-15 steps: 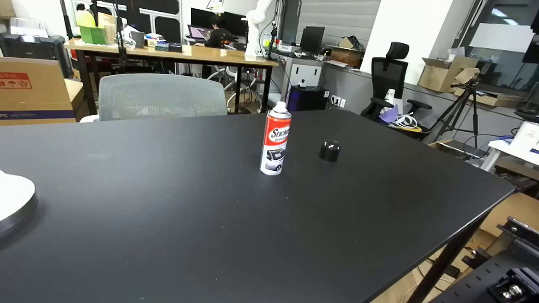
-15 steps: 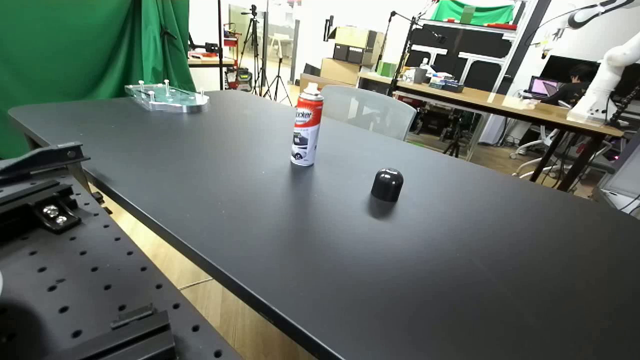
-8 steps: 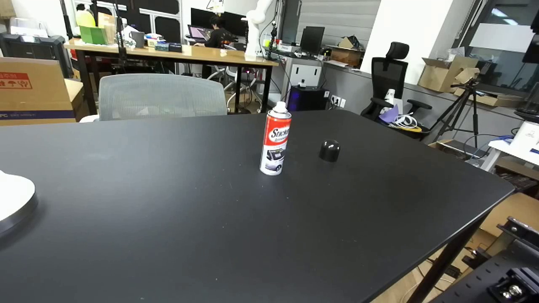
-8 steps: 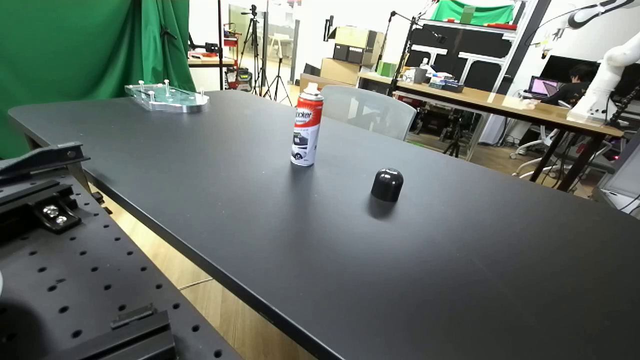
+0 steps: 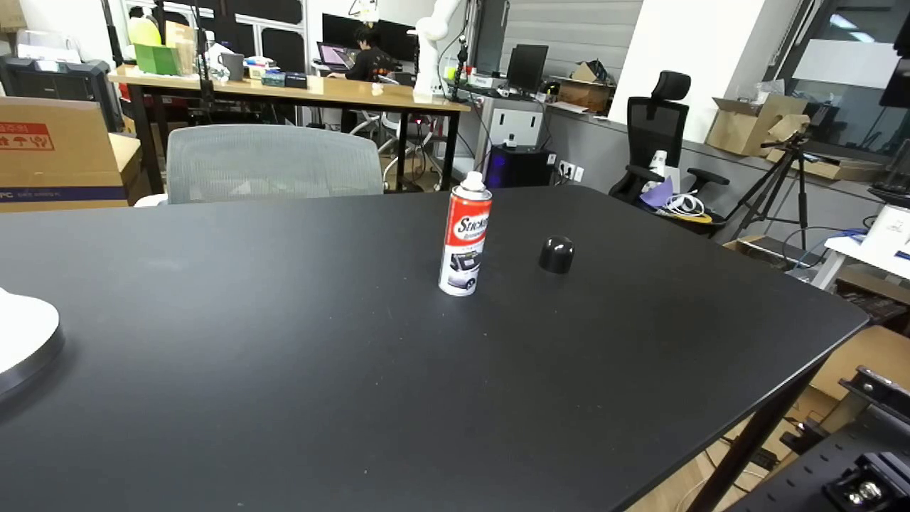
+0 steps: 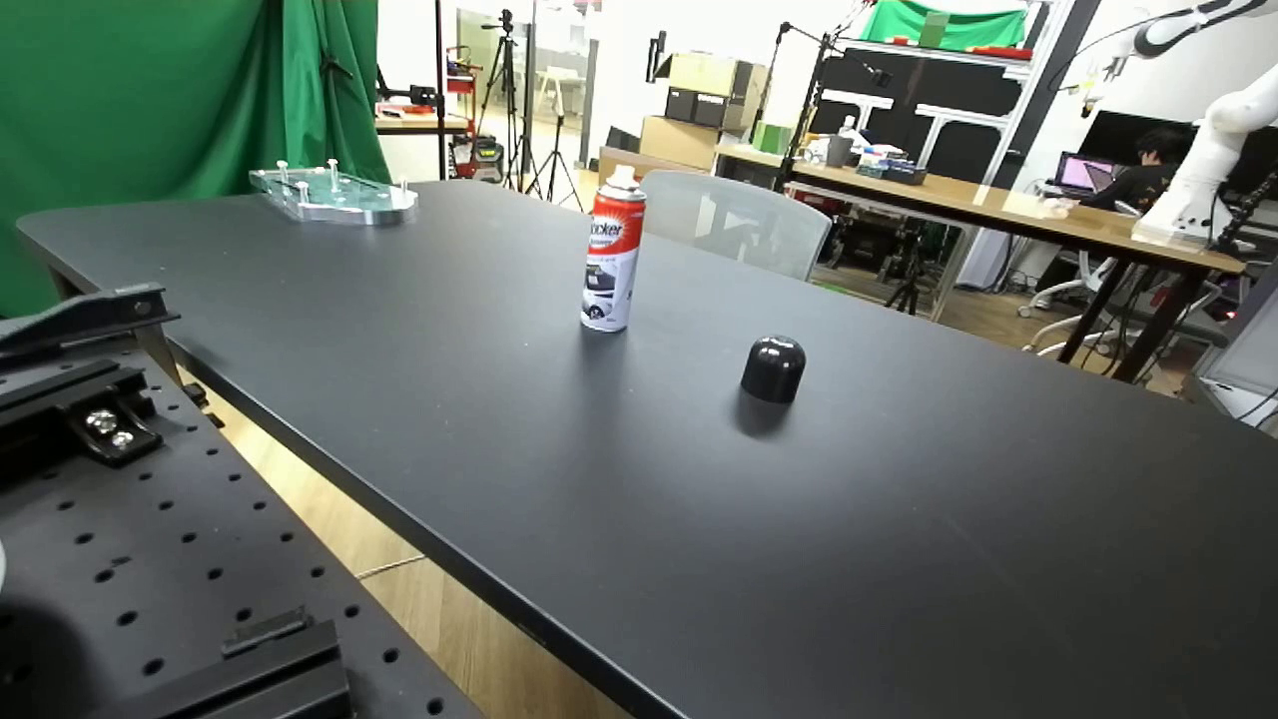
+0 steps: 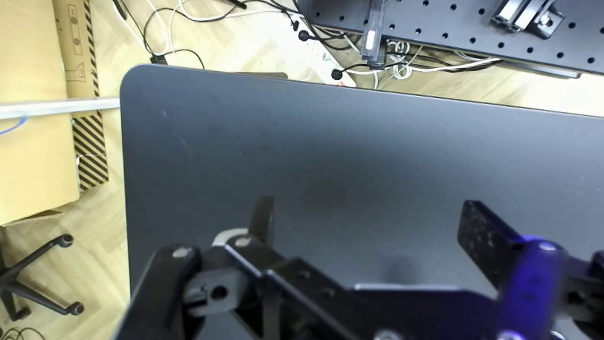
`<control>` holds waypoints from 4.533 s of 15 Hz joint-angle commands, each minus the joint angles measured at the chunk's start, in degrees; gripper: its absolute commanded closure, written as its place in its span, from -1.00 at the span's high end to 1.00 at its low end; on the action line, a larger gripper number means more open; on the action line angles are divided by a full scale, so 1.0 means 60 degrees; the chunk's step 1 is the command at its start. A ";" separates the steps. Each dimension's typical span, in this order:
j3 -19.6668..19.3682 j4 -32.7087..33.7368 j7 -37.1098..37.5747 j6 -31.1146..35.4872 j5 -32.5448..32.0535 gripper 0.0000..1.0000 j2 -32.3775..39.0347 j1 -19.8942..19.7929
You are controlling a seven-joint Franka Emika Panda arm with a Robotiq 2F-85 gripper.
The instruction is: Put the black lid on top of the spray can
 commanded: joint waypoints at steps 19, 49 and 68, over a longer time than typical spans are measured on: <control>0.0736 0.3033 -0.1109 0.3949 0.2965 1.00 0.6725 0.1559; 0.2011 0.5557 0.1113 0.5237 0.4204 1.00 1.1479 0.0931; 0.2546 0.6908 0.0559 0.3775 0.4804 -0.38 1.2392 0.0405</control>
